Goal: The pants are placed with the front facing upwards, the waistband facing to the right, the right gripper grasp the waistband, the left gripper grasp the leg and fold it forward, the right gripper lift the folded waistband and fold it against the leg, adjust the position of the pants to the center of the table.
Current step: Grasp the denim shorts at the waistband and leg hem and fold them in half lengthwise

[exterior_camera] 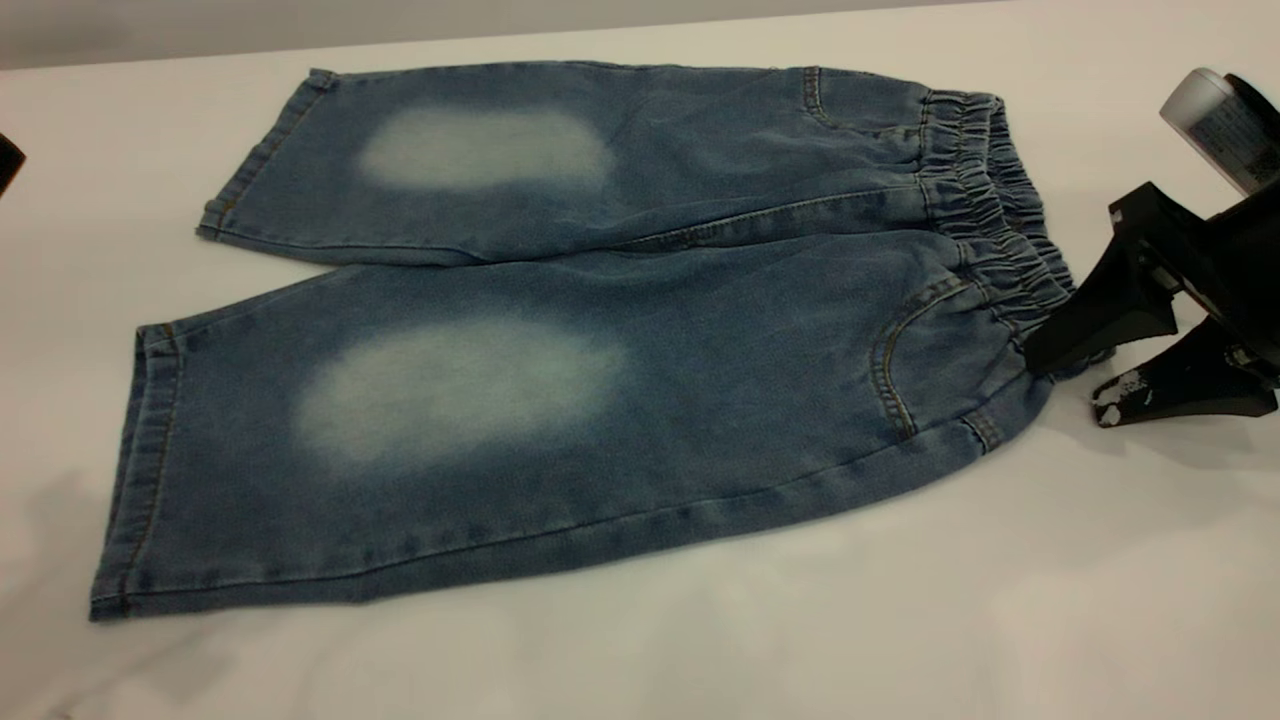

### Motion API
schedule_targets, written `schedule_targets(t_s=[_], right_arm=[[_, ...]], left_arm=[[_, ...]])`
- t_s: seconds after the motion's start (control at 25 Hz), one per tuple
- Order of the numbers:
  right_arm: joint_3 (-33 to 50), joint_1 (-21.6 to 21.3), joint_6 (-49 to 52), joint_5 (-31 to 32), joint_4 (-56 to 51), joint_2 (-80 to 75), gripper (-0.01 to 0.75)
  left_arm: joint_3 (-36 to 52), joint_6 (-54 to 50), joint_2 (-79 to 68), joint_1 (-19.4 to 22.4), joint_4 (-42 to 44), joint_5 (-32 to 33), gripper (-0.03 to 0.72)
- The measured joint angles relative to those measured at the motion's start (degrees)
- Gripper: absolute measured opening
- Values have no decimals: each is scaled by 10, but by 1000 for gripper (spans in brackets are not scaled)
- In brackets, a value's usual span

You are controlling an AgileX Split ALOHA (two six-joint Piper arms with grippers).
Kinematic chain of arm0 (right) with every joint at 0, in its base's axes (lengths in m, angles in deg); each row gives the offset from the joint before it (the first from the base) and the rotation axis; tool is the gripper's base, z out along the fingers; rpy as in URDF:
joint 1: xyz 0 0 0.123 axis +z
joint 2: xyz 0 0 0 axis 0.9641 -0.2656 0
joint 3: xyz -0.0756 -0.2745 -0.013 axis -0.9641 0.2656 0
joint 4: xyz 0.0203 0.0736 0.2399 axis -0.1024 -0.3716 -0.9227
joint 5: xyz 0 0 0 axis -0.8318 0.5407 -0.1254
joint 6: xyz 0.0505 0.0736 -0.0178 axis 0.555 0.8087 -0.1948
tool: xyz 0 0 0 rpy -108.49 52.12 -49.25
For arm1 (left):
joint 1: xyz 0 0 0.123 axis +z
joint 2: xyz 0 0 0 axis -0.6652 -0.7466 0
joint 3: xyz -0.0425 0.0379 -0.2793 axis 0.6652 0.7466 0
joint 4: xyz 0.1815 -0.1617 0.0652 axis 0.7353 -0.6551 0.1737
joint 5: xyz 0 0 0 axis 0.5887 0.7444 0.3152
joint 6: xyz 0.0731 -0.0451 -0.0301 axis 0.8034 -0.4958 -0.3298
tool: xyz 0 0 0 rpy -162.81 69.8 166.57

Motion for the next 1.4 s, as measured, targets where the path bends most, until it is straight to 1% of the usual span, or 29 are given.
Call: schedule_targets(t_s=[0.24,0.56,0.68,0.8,0.96,1.16,1.4], right_arm=[[-2,0,-33,-14,-33,0,408],[-27,0,-34,-28,-37,-2,408],[-27,0,-32,-24,-36,-3,408],[-27,1,2,-21,-15,-6,408],[-28,1,27,-45,5,-8,401],[-29,1,25,-67,-1,-9,392],[-29,1,9,-69,-8,-10,390]], left_arm=[[0,0,0,0,-1,-1,400],[0,0,0,0,-1,-1,400],[0,0,0,0,-1,-1,400],[0,0,0,0,-13,-1,400],[0,0,0,0,-15,-1,400],[0,0,0,0,-14,-2,400],[0,0,0,0,-13,-2,400]])
